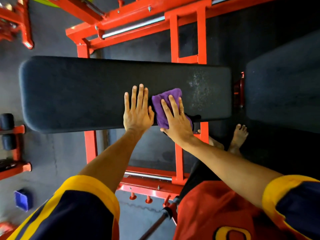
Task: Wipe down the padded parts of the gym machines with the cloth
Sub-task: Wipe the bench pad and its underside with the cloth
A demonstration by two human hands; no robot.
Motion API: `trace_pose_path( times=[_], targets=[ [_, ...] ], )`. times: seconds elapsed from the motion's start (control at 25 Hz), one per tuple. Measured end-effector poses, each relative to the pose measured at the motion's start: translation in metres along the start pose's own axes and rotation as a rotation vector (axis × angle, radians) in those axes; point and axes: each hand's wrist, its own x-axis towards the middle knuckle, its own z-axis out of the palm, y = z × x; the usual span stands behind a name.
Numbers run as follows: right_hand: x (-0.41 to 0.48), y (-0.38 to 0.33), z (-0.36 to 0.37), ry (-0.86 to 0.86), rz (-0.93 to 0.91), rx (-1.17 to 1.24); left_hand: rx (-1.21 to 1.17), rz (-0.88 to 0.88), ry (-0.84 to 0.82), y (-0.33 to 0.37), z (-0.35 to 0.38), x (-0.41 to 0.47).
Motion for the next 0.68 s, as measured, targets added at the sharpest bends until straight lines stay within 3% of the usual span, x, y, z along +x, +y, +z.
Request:
trace_pose_path(
  times=[0.16, 0.28, 0.36, 0.56, 0.68],
  targets=[
    [-0.017, 0.052, -0.005, 0.081, -0.047, -0.157, -0.010, -0.003, 0.019, -0.002, 0.000, 0.001],
    [-0.030, 0.097, -0.014, 0.118, 0.030, -0.137, 0.004, 0.001, 0.043, 0.000, 0.002, -0.001],
    [-0.031, 0.092, -0.013, 0.088, 0.025, -0.079, -0.003, 0.005, 0.056, -0.001, 0.003, -0.001],
    [0.015, 0.021, -0.008, 0.031, -0.290, -0.063, -0.008, 0.006, 0.050, -0.002, 0.006, 0.000],
    [0.034, 0.038, -0.023, 0.082, -0.186, -0.061, -0.016, 0.013, 0.067, -0.002, 0.005, -0.001]
  ],
)
